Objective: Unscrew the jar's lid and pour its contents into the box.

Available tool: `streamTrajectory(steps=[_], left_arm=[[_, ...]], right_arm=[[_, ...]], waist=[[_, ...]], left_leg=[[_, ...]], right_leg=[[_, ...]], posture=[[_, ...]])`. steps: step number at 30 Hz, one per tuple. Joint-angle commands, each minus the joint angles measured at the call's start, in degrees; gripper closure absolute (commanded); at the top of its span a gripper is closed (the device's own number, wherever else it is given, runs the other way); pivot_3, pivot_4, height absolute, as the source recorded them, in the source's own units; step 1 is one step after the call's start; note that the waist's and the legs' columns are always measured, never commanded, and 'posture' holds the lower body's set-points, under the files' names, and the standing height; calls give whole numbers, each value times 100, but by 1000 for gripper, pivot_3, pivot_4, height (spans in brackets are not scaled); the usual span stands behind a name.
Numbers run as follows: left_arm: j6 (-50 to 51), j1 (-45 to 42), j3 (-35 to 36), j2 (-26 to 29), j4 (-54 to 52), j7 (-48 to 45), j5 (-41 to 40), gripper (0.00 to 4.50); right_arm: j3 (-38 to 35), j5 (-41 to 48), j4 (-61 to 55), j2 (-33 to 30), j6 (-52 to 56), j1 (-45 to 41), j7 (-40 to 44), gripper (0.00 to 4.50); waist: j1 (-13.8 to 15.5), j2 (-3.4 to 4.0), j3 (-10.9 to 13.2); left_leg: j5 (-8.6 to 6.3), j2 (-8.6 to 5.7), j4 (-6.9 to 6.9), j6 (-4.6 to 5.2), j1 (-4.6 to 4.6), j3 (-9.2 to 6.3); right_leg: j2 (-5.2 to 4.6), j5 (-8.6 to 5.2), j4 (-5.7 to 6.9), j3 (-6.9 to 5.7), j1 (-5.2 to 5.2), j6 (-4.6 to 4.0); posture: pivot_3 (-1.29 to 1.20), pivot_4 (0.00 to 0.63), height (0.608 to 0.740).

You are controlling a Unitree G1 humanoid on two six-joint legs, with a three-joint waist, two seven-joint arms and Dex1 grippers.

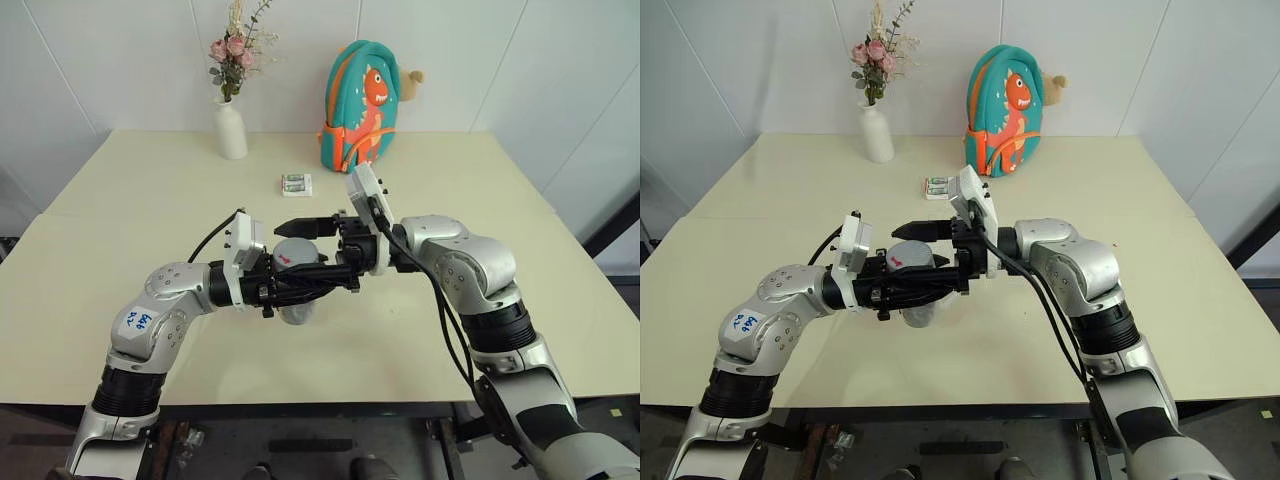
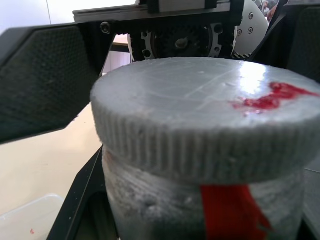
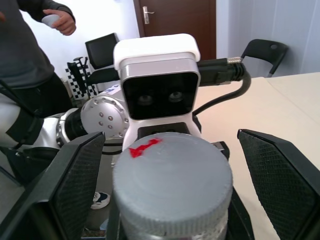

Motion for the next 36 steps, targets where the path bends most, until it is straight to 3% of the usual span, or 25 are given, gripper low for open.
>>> streamTrajectory(steps=[1,5,20,28,36], left_arm=[[-144,-23,29,6,-202,-15,-35,2241],[-695,23,107,-63,-109,-254,18,2241],[-936,76,105,40,174,-419,76,2241],[-904,12,77,-13,268,-326,142,2241],[-752,7,9,-55,193,-212,98,2241]], right_arm=[[-110,-115,70,50,-232,-150,-138,48],[-239,-232,288,-188,-418,-162,-37,48],[-473,-56,348,-1256,-487,177,758,48],[-317,438,-443,-746,-50,158,559,48],[-71,-1,-323,-200,-296,9,37,48]], waist=[[-4,0,0],[-3,0,0],[-21,1,1],[-16,2,1],[7,2,1]], left_leg=[[0,0,0,0,0,0],[0,0,-1,0,0,0],[0,-1,-2,0,0,1],[0,0,-1,0,0,-1],[0,-1,5,0,-1,-4]], right_leg=[[0,0,0,0,0,0],[0,0,0,0,-1,0],[1,0,-3,0,-1,0],[2,0,-1,0,0,0],[0,0,0,-2,2,1]], posture=[[0,150,740],[0,150,740],[0,150,740],[0,150,740],[0,150,740]])
